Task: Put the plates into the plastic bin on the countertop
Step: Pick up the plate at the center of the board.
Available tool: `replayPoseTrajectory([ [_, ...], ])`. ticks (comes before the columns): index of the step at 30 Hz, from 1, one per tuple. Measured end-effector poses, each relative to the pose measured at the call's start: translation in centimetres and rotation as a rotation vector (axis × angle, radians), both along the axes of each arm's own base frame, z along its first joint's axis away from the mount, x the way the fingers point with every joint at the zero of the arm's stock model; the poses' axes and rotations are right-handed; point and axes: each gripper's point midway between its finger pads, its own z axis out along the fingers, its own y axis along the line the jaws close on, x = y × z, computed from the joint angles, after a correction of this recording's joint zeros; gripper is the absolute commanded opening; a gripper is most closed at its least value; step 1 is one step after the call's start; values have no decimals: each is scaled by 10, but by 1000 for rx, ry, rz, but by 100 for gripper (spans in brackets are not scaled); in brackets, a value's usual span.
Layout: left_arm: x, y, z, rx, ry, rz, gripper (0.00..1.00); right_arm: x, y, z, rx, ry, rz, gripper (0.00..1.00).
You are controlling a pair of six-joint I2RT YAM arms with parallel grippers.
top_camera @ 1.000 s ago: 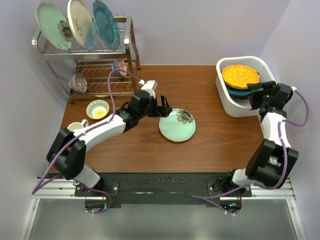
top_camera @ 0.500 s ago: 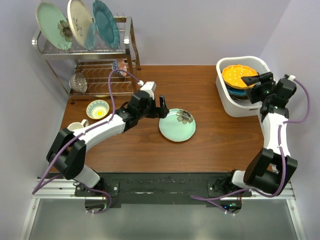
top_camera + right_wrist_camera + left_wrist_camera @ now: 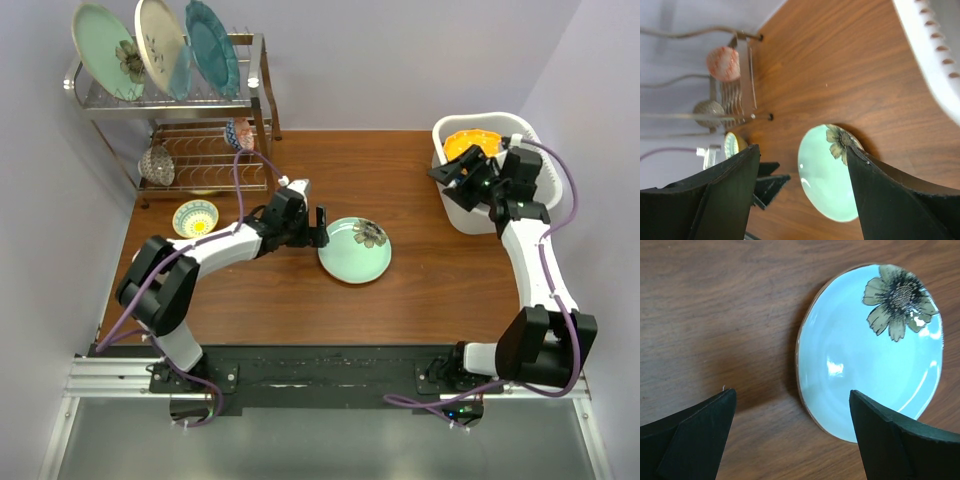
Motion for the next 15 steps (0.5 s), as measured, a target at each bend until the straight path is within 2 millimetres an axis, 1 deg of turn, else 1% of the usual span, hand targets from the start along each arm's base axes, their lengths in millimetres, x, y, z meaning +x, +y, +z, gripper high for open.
replayPoseTrajectory([
  [2, -1, 2, -6, 12, 17, 3, 99, -4, 10, -7, -28, 12, 34, 74],
  [4, -1, 4, -11, 18, 27, 5, 98, -9, 22, -19, -49, 31, 73, 73],
  [7, -1, 5, -16, 23, 40, 5, 97, -21, 37, -44, -66, 80, 123, 73],
  [9, -2, 4, -20, 25, 49, 3, 95, -30, 47, -66, -82, 129, 152, 73],
  [10, -3, 4, -22, 25, 55, 0, 94, -34, 51, -73, -86, 147, 164, 73],
  [11, -3, 4, -23, 24, 59, -3, 92, -38, 56, -85, -94, 173, 181, 73],
  [13, -4, 2, -25, 21, 67, -10, 90, -45, 63, -101, -101, 209, 208, 73],
  [15, -5, 0, -28, 14, 73, -18, 85, -52, 68, -118, -111, 248, 227, 73],
])
